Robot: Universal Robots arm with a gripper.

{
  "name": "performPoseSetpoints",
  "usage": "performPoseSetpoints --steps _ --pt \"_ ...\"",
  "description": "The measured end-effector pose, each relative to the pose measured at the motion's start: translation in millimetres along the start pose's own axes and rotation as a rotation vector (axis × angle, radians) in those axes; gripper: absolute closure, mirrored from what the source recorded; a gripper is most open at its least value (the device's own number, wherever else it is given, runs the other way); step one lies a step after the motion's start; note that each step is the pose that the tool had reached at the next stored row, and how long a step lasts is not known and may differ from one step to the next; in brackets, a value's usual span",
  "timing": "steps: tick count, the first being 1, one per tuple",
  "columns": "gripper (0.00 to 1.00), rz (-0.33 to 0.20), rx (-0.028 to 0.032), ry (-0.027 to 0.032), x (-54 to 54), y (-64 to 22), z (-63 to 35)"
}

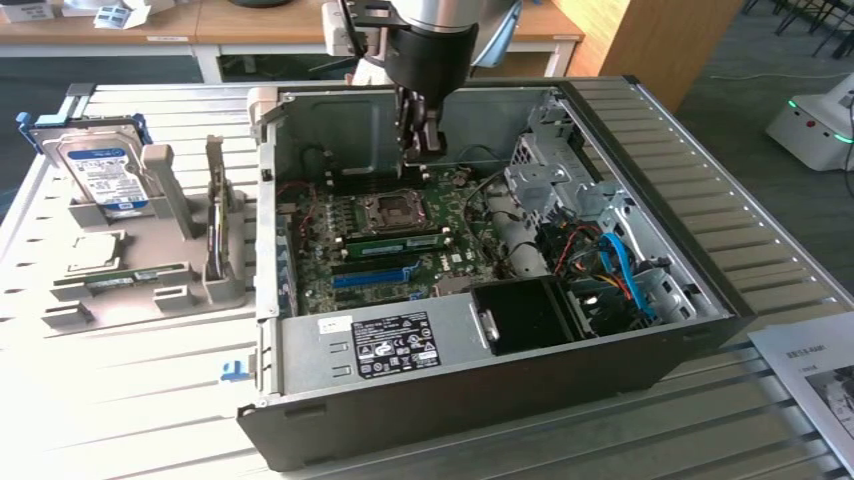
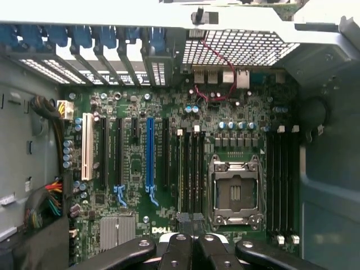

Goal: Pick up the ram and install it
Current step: 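Press down the ram until it locks into place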

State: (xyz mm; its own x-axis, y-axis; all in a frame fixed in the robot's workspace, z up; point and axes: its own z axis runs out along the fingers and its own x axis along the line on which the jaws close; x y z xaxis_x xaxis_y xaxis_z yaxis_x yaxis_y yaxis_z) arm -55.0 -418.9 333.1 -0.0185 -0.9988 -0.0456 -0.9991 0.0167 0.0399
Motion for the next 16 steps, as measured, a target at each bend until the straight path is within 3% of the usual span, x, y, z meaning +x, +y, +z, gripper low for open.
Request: performPoseSetpoints --steps 6,16 --pt "0.9 0.0 -0.0002 -0.0001 -0.1 -7.1 -0.2" --pt "0.9 0.0 -0.0002 0.0 -0.3 -7.2 -3.3"
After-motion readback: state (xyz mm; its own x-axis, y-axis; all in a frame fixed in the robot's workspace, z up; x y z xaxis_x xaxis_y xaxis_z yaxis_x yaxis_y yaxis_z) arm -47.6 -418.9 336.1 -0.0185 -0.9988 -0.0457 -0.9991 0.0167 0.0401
